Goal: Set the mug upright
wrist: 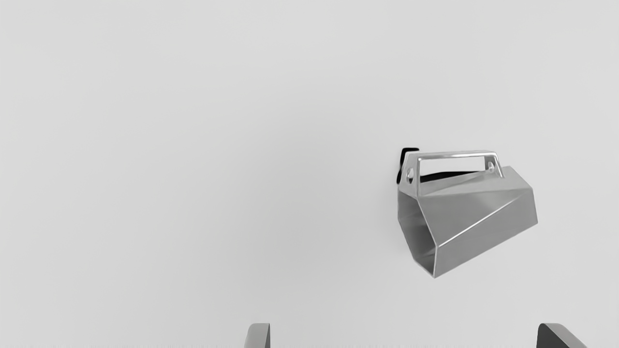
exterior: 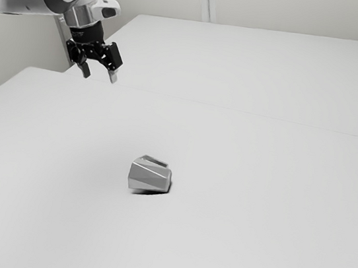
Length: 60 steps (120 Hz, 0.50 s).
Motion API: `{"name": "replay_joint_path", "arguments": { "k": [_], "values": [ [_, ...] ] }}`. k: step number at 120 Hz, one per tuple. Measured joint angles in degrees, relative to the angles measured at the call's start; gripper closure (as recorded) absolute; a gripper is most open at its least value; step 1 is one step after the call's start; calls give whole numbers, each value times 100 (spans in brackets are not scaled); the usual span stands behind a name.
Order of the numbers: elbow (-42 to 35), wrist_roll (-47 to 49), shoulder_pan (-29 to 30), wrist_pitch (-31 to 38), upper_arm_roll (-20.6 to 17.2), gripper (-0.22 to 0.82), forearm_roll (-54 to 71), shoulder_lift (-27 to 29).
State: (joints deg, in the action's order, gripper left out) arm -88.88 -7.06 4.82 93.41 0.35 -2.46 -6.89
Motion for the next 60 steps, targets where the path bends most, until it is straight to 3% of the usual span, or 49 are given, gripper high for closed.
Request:
{"name": "replay_joint_path", "arguments": {
  "k": [36,60],
  "values": [
    [-138,7,-5,-27,0,0,-29,34],
    [-1273,1,-25,-31,16,0,-763,618]
  ]
}}
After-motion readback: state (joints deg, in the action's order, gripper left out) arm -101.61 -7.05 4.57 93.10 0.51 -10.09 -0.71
